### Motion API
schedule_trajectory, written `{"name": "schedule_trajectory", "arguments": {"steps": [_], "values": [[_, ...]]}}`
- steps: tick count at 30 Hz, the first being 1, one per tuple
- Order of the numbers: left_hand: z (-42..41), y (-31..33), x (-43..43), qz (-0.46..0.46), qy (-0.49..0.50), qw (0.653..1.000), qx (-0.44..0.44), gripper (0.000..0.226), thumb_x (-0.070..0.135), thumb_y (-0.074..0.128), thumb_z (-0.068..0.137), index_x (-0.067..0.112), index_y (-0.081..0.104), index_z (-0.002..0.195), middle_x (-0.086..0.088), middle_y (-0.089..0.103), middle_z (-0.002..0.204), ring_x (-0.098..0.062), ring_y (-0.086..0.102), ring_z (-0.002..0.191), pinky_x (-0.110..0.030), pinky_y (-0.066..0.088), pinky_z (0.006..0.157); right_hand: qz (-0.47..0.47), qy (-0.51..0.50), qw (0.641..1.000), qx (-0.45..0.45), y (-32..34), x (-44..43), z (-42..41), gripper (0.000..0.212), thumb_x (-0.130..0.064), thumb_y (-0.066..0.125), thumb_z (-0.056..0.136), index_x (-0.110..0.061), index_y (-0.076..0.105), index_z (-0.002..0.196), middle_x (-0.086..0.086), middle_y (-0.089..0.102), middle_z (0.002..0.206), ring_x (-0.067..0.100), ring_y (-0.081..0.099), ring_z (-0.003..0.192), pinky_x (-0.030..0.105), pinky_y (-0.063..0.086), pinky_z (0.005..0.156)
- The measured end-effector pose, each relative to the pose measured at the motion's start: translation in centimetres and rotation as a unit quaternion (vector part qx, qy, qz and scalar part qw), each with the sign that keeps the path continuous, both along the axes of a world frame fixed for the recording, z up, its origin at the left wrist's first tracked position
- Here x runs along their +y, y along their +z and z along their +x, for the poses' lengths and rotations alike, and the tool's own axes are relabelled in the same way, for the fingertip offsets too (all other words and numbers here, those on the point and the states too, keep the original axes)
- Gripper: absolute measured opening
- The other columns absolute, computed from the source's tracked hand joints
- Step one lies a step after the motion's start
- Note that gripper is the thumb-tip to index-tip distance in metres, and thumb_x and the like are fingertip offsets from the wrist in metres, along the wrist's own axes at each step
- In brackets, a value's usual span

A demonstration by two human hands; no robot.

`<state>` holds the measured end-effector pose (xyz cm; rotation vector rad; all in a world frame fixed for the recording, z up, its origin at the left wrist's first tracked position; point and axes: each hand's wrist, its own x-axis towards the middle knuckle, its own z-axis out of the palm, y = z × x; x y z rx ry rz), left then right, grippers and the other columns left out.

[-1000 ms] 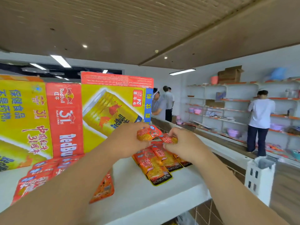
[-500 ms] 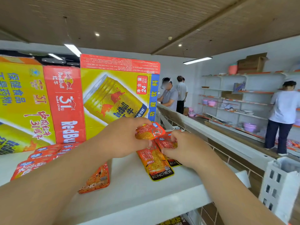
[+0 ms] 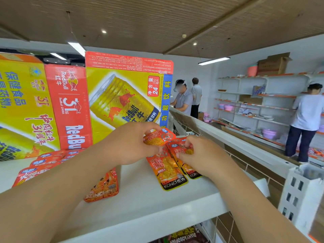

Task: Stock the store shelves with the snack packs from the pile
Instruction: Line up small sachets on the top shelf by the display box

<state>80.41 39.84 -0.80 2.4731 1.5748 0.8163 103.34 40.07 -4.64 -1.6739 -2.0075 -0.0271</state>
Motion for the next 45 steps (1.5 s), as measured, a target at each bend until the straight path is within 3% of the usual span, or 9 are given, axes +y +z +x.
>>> {"name": "schedule_trajectory", "arguments": {"steps": [5, 10, 13, 20, 24, 30, 34, 40, 45], "values": [[-0.1, 0.0, 0.1, 0.008, 0.007, 1.0, -0.003, 0.051, 0.05, 0.077, 0.082, 0.05, 0.056, 0.128, 0.034, 0.052, 0.089, -0.005, 0.061, 0.094, -0.018, 0.044, 0.076, 0.007, -0.013, 1.0, 0.003, -0.1, 0.0, 0.1, 0.035, -0.06, 0.064, 0.084, -0.028, 0.056, 0.095, -0.011, 0.056, 0.089, 0.016, 0.057, 0.088, 0.033, 0.043, 0.07], [-0.3, 0.0, 0.1, 0.008, 0.01, 1.0, -0.004, 0.049, 0.051, 0.076, 0.082, 0.049, 0.057, 0.127, 0.029, 0.058, 0.095, 0.003, 0.06, 0.089, -0.021, 0.046, 0.076, 0.018, -0.024, 1.0, 0.001, -0.1, 0.0, 0.1, 0.035, -0.061, 0.064, 0.083, -0.027, 0.056, 0.091, -0.01, 0.057, 0.088, 0.016, 0.057, 0.085, 0.033, 0.047, 0.071], [-0.6, 0.2, 0.1, 0.012, 0.023, 1.0, -0.005, 0.05, 0.053, 0.075, 0.083, 0.048, 0.056, 0.129, 0.025, 0.057, 0.096, -0.005, 0.06, 0.092, -0.016, 0.044, 0.074, 0.045, -0.028, 0.999, -0.003, 0.2, -0.2, 0.0, 0.034, -0.059, 0.064, 0.084, -0.027, 0.057, 0.094, -0.009, 0.057, 0.09, 0.016, 0.056, 0.083, 0.033, 0.043, 0.067], [-0.8, 0.2, 0.1, 0.008, 0.028, 1.0, -0.005, 0.044, 0.049, 0.076, 0.084, 0.044, 0.06, 0.125, 0.021, 0.062, 0.1, 0.006, 0.058, 0.085, -0.018, 0.045, 0.073, 0.007, 0.024, 0.999, -0.04, 0.0, -0.4, -0.4, 0.055, -0.061, 0.064, 0.085, -0.043, 0.053, 0.136, -0.006, 0.056, 0.133, 0.017, 0.058, 0.117, 0.035, 0.049, 0.093], [-0.8, 0.2, 0.1, 0.0, 0.033, 0.999, -0.005, 0.048, 0.051, 0.075, 0.084, 0.044, 0.059, 0.128, 0.022, 0.06, 0.098, -0.002, 0.061, 0.09, -0.025, 0.048, 0.078, -0.004, 0.023, 0.998, -0.064, -0.1, -0.4, -0.3, 0.045, -0.059, 0.063, 0.085, -0.039, 0.059, 0.125, -0.007, 0.056, 0.129, 0.016, 0.058, 0.112, 0.033, 0.049, 0.088], [-0.8, 0.2, 0.1, -0.002, 0.029, 1.0, -0.01, 0.045, 0.051, 0.076, 0.083, 0.044, 0.06, 0.125, 0.029, 0.057, 0.092, 0.007, 0.058, 0.086, -0.021, 0.047, 0.074, -0.004, 0.024, 0.997, -0.066, -0.2, -0.4, -0.2, 0.043, -0.059, 0.064, 0.083, -0.04, 0.06, 0.121, -0.009, 0.056, 0.127, 0.016, 0.057, 0.111, 0.031, 0.048, 0.086], [-0.9, 0.4, 0.1, -0.005, 0.042, 0.999, -0.009, 0.048, 0.053, 0.076, 0.082, 0.046, 0.059, 0.126, 0.021, 0.062, 0.104, 0.003, 0.058, 0.084, -0.026, 0.049, 0.077, 0.015, 0.021, 0.998, -0.058, 0.1, -0.7, -0.1, 0.045, -0.062, 0.064, 0.083, -0.042, 0.059, 0.123, -0.008, 0.055, 0.125, 0.015, 0.058, 0.109, 0.03, 0.047, 0.084], [-1.0, 0.5, 0.2, -0.01, 0.058, 0.998, -0.003, 0.057, 0.056, 0.076, 0.08, 0.047, 0.055, 0.133, 0.014, 0.061, 0.119, -0.011, 0.061, 0.097, -0.032, 0.051, 0.088, -0.004, 0.208, 0.977, -0.043, 0.5, -1.6, -0.8, 0.059, -0.061, 0.078, 0.074, -0.051, 0.058, 0.128, -0.025, 0.05, 0.124, -0.002, 0.046, 0.117, 0.024, 0.042, 0.098], [-1.1, 0.6, 0.1, -0.007, 0.062, 0.998, 0.001, 0.054, 0.054, 0.075, 0.082, 0.044, 0.057, 0.132, 0.01, 0.066, 0.113, -0.01, 0.064, 0.09, -0.038, 0.053, 0.089, -0.028, 0.24, 0.965, -0.104, 0.1, -1.2, -0.9, 0.07, -0.075, 0.074, 0.06, -0.054, 0.062, 0.125, -0.028, 0.053, 0.12, 0.003, 0.043, 0.116, 0.027, 0.036, 0.104]]}}
